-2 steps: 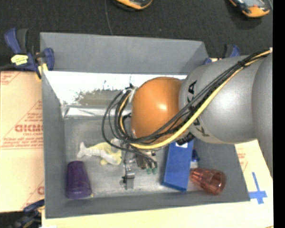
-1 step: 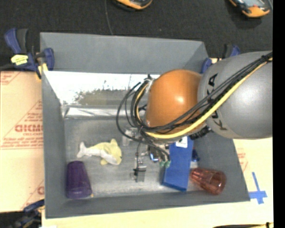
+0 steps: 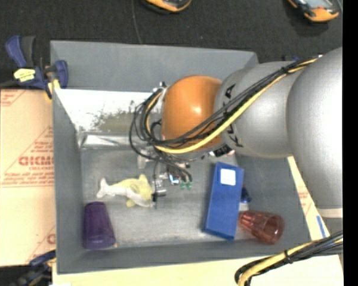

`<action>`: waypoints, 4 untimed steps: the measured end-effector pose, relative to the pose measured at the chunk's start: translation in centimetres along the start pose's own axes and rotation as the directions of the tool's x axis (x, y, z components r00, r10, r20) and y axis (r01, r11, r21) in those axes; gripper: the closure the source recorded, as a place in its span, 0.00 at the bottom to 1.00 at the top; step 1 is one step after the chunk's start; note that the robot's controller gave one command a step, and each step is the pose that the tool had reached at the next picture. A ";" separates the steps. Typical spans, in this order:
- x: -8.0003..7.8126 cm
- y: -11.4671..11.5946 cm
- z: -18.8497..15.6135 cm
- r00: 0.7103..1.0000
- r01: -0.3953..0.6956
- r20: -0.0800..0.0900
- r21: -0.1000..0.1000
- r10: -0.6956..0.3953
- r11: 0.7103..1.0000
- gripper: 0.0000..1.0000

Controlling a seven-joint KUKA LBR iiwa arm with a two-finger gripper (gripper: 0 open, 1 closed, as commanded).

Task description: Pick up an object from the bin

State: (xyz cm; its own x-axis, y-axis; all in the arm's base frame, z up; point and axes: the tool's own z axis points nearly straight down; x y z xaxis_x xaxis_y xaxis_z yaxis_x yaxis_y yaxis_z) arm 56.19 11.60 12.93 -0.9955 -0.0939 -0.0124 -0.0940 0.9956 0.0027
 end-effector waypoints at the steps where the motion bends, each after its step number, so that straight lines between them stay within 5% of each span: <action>1: -0.9 2.7 2.4 0.989 -0.147 0.002 -0.001 0.147 0.989 0.00; 2: -0.5 1.6 4.8 0.996 -0.085 0.001 0.000 0.085 0.996 0.00; 3: 0.1 0.6 5.9 0.991 -0.136 0.006 -0.006 0.136 0.991 1.00; 4: 0.1 0.6 5.9 0.991 -0.137 0.006 -0.006 0.137 0.991 1.00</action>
Offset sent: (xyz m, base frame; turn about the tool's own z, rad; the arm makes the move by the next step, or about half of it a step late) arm 0.0022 0.0056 -0.0593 0.0504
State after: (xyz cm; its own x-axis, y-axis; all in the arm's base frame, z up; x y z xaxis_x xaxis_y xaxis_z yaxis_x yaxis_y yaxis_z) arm 56.07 12.21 7.04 -0.9989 0.0435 -0.0178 0.0433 0.9990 0.0108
